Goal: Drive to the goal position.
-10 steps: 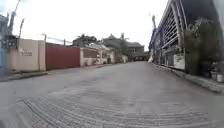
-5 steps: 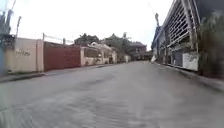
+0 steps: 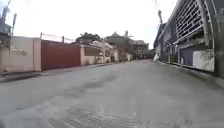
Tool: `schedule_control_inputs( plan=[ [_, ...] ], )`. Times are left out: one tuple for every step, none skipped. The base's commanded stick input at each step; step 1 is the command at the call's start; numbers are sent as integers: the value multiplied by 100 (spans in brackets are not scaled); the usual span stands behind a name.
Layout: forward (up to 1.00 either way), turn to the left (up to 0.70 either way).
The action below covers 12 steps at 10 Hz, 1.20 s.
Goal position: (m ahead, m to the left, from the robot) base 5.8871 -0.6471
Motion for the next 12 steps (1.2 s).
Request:
schedule_control_inputs(
  plan=[
    [100, -39],
    [100, -39],
    [100, -39],
    [100, -39],
    [100, -39],
    [100, -39],
    [100, -39],
    [100, -39],
    [100, -39],
    [100, -39],
    [100, -27],
    [100, 1]
  ],
)
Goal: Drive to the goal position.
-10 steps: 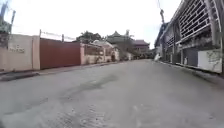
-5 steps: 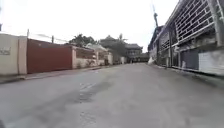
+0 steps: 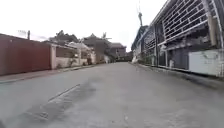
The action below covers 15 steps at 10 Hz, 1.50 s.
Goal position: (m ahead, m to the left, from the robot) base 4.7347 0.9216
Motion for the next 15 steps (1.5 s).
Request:
schedule_control_inputs(
  plan=[
    [100, 1],
    [100, 1],
    [100, 1],
    [100, 1],
    [100, 1],
    [100, 1],
    [100, 1],
    [100, 1],
    [100, 1],
    [100, 1],
    [100, 1],
    [100, 1],
    [100, 1],
    [100, 1],
    [100, 1]
  ],
)
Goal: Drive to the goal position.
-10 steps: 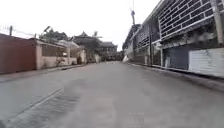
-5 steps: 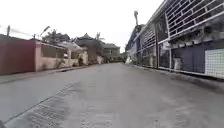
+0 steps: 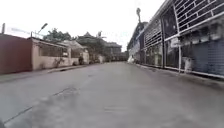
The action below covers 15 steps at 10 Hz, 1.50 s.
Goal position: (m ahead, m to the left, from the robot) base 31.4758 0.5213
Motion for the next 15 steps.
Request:
schedule_control_inputs(
  plan=[
    [100, 1],
    [100, 1],
    [100, 1],
    [100, -4],
    [100, -16],
    [100, -19],
    [100, -22],
    [100, -23],
    [100, -23],
    [100, -23],
    [100, -24],
    [100, -22],
    [100, -19],
    [100, -15],
    [100, -7]
  ],
)
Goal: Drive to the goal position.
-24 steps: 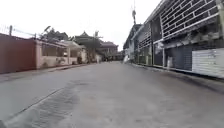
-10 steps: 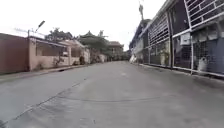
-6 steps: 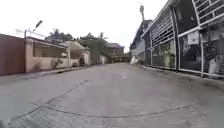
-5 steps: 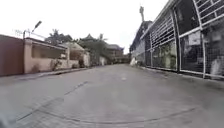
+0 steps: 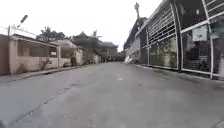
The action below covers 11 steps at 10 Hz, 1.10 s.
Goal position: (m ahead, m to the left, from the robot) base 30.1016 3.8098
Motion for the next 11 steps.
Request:
schedule_control_inputs(
  plan=[
    [100, 1],
    [100, 1],
    [100, 1],
    [100, 1],
    [100, 1],
    [100, 1],
    [100, 1],
    [100, 1],
    [100, 1],
    [100, 1],
    [100, 1]
  ],
)
